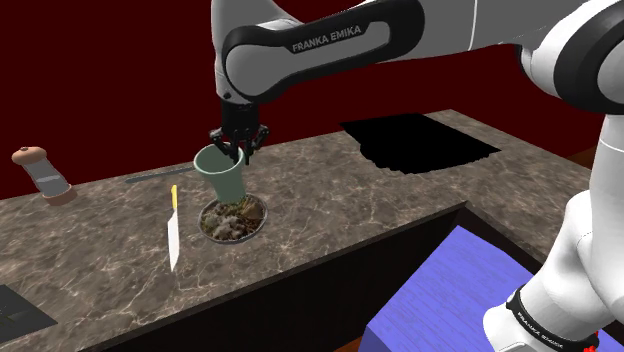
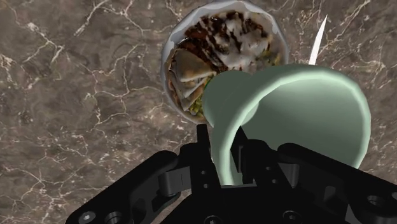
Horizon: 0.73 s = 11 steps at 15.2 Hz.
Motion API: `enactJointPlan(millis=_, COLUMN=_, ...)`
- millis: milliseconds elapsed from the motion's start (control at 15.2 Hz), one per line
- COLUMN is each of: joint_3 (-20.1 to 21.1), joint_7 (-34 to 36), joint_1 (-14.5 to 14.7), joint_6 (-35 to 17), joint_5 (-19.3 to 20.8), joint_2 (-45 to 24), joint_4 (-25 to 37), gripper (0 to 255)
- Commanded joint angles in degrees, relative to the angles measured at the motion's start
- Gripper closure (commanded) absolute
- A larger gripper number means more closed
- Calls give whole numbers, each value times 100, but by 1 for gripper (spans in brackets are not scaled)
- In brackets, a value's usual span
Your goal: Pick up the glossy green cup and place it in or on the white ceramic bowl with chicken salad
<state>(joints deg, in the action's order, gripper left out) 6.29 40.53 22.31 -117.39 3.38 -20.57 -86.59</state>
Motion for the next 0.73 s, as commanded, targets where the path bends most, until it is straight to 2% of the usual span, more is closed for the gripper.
enactJointPlan(millis=0, joint_3=-2, joint_7=8, joint_1=2, joint_6=-135, joint_5=8, joint_2=-42, joint_4=-86, gripper=255)
enactJointPlan(millis=198, joint_3=-6, joint_7=18, joint_1=1, joint_6=-361, joint_5=18, joint_2=-85, joint_4=-269, gripper=255)
enactJointPlan(millis=660, joint_3=-6, joint_7=18, joint_1=1, joint_6=-361, joint_5=18, joint_2=-85, joint_4=-269, gripper=255)
